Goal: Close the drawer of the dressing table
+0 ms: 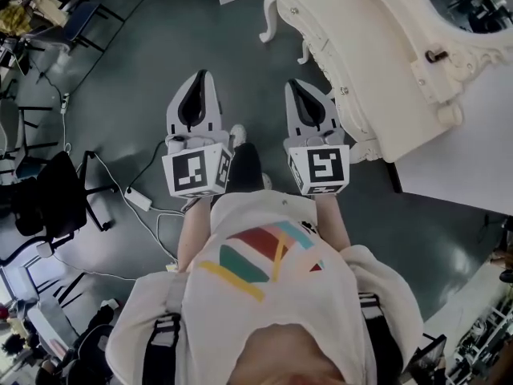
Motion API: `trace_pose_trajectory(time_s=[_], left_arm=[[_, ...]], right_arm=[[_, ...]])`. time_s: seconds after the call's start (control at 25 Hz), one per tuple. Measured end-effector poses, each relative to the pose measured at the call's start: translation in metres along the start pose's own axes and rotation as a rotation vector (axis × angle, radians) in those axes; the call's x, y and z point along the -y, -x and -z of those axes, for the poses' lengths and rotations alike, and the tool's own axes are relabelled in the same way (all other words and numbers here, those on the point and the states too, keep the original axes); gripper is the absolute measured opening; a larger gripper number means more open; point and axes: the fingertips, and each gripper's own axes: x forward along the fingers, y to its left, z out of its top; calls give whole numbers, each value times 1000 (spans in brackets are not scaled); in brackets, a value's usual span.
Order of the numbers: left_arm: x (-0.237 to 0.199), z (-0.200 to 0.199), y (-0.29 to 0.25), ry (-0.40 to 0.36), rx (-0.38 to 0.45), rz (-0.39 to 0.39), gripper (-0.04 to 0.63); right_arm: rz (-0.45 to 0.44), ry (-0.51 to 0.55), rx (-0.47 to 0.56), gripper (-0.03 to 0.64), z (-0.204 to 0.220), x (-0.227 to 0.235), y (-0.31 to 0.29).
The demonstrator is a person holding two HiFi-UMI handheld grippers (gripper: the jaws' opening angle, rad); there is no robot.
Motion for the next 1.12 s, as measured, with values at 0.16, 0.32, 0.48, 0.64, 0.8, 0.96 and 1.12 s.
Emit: trace_pose_trajectory(time_s=[0.16,0.32,0.48,0.64,0.8,0.96,1.12], left_arm=[[-2,0,-18,3,19,22,8],[-7,3,-51,10,44,57,8],[-19,10,-85,56,37,62,8],[-25,18,-116,73,3,81,8],[-36,36,-155,84,-9,108,8],[-52,44,-204,84,-23,131,8],[-70,39,-256,89,-40,153,8]], right_arm=[[17,18,10,0,-3,8,-14],[41,44,23,0,-9,21,-36],[52,53,-8,0,-4,31,-62],[64,40,-41,0,7,42,-94],[68,24,-64,0,18,55,-134],[76,3,-85,0,24,72,-180],[80,-11,-99,0,16,85,-230]])
